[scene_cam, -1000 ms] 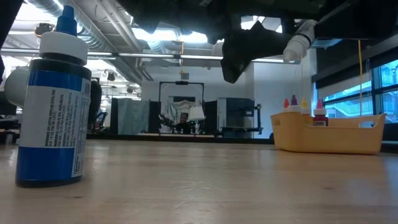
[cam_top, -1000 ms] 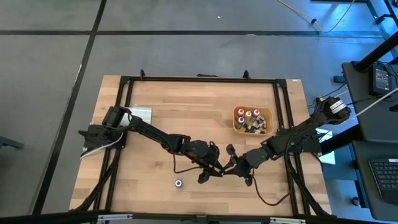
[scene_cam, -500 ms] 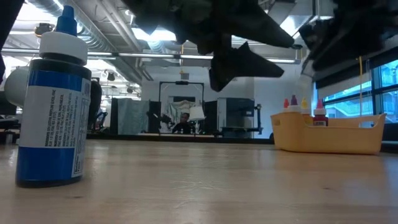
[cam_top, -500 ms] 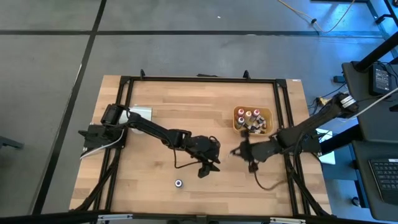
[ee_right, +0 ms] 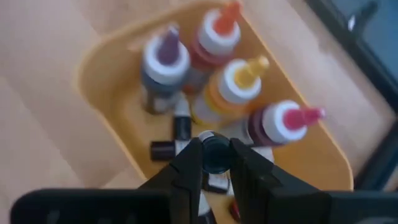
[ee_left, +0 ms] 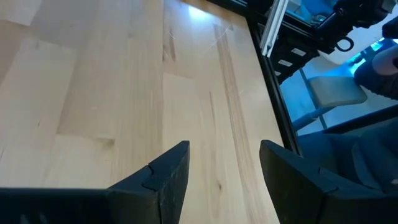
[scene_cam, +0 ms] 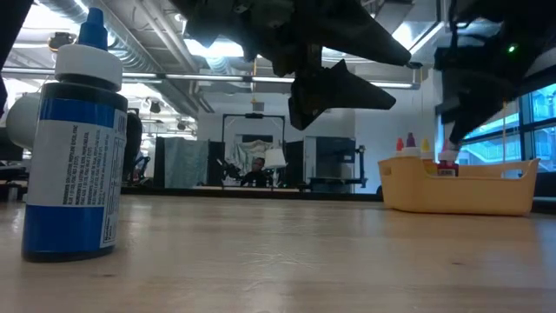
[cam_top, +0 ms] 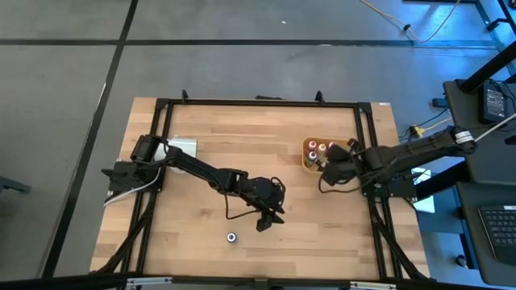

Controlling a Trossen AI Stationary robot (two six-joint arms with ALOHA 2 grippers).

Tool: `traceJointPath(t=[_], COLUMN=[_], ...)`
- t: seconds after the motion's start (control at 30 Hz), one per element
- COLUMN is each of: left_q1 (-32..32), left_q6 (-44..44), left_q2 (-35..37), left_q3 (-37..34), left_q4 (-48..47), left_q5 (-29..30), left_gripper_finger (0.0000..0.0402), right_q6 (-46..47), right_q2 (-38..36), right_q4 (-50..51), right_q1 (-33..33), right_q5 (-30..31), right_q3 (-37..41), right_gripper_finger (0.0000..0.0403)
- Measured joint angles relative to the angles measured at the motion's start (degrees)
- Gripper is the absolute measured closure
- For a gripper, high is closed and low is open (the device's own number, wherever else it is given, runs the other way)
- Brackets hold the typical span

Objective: Pick & Place food coloring
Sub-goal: Put the green food coloring bottle into the yellow bin

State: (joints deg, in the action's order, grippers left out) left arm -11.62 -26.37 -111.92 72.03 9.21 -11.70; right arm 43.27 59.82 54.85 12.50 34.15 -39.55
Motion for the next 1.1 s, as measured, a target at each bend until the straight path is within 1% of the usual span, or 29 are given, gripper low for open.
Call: traceJointPath(t=[0.1, 0.17, 0.27, 0.5, 0.63, 0.73, 0.97, 1.1], left_q1=[0.0, 0.0, -0.3, -1.6, -2.2, -2.6, -3.4, -3.4], left_q6=[0.0, 0.0, 0.0, 0.1, 0.1, 0.1, 0.1, 0.1], left_q2=[0.0, 0.0, 0.0, 0.0, 0.0, 0.0, -0.1, -0.1], left_q3=[0.0, 0.0, 0.0, -0.1, -0.1, -0.1, -0.1, -0.1], left_q4=[0.0, 0.0, -0.2, -0.2, -0.2, -0.2, -0.2, -0.2], left_q5=[0.0, 0.0, 0.0, 0.0, 0.1, 0.1, 0.1, 0.1], left_gripper_finger=[0.021, 0.021, 0.0212, 0.021, 0.0212, 0.0211, 0.0212, 0.0211], right_q6=[1.4, 1.7, 1.9, 3.1, 1.8, -0.3, -1.7, -1.7], right_q2=[1.0, 1.7, 2.8, 5.4, 6.3, 6.5, 6.5, 6.5], right_q4=[1.3, 1.4, 2.3, 7.9, 8.4, 8.1, 8.4, 8.4], right_q1=[-2.9, -4.6, -6.2, -8.1, -8.4, -8.4, -8.4, -8.4], right_q5=[-2.7, -5.7, -8.5, -11.8, -8.8, -8.6, -15.8, -17.8], right_q3=[0.0, 0.0, 0.0, 0.0, 0.0, 0.0, 0.0, 0.0], right_gripper_finger=[0.0328, 0.0328, 0.0327, 0.0327, 0.0327, 0.0327, 0.0326, 0.0316])
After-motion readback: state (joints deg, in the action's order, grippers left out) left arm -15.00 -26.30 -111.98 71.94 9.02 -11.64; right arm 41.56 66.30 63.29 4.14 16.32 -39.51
